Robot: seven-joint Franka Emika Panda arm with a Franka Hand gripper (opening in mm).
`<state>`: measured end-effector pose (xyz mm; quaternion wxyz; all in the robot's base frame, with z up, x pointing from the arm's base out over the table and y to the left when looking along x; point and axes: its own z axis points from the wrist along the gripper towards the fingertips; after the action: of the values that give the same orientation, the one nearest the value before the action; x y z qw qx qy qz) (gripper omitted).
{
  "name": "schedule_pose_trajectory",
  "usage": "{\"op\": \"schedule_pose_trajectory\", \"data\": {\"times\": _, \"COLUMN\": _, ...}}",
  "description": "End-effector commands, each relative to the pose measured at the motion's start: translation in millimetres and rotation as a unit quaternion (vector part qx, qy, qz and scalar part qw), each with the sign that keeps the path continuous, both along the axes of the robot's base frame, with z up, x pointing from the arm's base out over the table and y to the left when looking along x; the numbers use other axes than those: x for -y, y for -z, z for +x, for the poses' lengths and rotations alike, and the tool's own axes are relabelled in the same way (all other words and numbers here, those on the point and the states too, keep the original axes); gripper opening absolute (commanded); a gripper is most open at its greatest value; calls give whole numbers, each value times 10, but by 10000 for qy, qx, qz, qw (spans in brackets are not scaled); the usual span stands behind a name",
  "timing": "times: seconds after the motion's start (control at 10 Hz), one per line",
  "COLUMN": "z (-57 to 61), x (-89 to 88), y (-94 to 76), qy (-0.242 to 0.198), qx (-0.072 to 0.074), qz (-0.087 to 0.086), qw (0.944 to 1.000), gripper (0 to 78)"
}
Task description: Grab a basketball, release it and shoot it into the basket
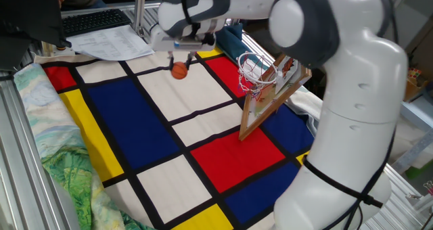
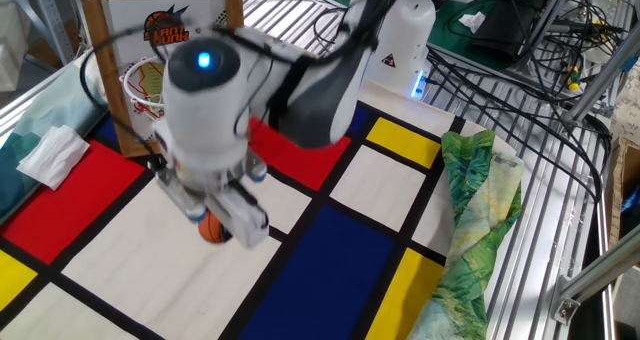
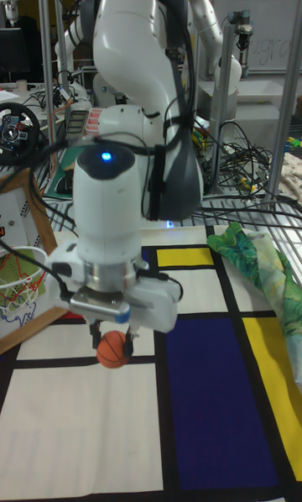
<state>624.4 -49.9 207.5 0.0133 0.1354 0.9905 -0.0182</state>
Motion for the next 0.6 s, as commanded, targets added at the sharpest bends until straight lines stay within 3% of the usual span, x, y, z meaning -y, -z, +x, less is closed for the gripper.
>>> {"op": "schedule_pose_trajectory", "data": {"times": 0.1, "z": -219, "x": 177, "y": -283, "qy": 51, "qx": 34, "qz": -117, "qw": 9999, "gripper": 13}}
{"op": "schedule_pose_trajectory", "data": {"times": 0.6, "z": -388, "x": 296, "y": -449, "qy": 87, "qx": 17, "qz": -208, "qw": 9997, "gripper": 13}}
